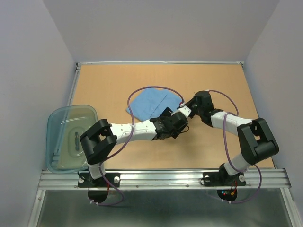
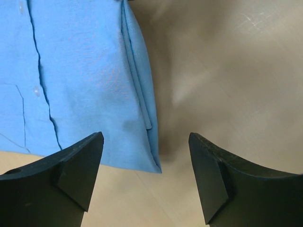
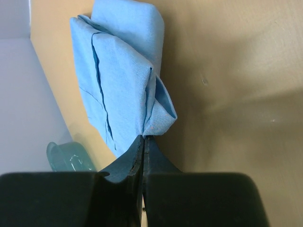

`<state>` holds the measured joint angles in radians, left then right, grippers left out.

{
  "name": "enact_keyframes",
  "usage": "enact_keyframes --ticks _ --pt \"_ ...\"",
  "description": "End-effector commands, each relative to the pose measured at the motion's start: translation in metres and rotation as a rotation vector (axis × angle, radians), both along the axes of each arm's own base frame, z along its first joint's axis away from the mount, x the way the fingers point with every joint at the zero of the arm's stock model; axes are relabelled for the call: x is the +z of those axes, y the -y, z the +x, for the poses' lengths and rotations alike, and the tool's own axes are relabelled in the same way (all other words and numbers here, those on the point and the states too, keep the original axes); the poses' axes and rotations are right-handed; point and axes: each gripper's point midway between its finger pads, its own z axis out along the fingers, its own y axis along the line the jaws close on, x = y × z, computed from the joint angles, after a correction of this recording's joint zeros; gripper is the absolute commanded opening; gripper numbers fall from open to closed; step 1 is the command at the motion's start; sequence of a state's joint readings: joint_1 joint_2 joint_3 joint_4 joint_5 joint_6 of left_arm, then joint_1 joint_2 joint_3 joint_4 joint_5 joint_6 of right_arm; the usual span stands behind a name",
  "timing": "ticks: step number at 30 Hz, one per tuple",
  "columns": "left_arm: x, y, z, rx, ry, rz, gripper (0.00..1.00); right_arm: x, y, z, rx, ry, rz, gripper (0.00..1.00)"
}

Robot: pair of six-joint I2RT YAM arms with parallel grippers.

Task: Fold and stack the long sleeve shirts
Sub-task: Fold the shirt

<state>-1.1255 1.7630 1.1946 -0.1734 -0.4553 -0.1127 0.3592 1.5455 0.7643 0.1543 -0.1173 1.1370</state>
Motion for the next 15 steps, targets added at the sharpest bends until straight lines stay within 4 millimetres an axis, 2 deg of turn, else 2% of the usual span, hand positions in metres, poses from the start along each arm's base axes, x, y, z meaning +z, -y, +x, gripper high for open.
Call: enact_keyframes --ticks 1,5,9,12,15 --pt "0.031 0.011 0.013 0.04 0.066 -0.057 0.88 0.037 -0.005 0.012 0.016 0.074 0.031 0.01" --pt "0.033 0.007 0.021 0.098 0.098 -0.038 0.89 0.043 -0.009 0.01 0.032 0.074 0.044 0.01" --pt "0.038 0.013 0.029 0.121 0.131 -0.034 0.89 0.044 -0.012 0.009 0.045 0.063 0.054 0.01" --pt "0.033 0.021 0.032 0.107 0.138 -0.013 0.88 0.046 -0.011 0.009 0.045 0.067 0.054 0.0" --pt "0.02 0.021 0.037 0.115 0.16 0.044 0.89 0.049 -0.011 0.009 0.046 0.07 0.052 0.01"
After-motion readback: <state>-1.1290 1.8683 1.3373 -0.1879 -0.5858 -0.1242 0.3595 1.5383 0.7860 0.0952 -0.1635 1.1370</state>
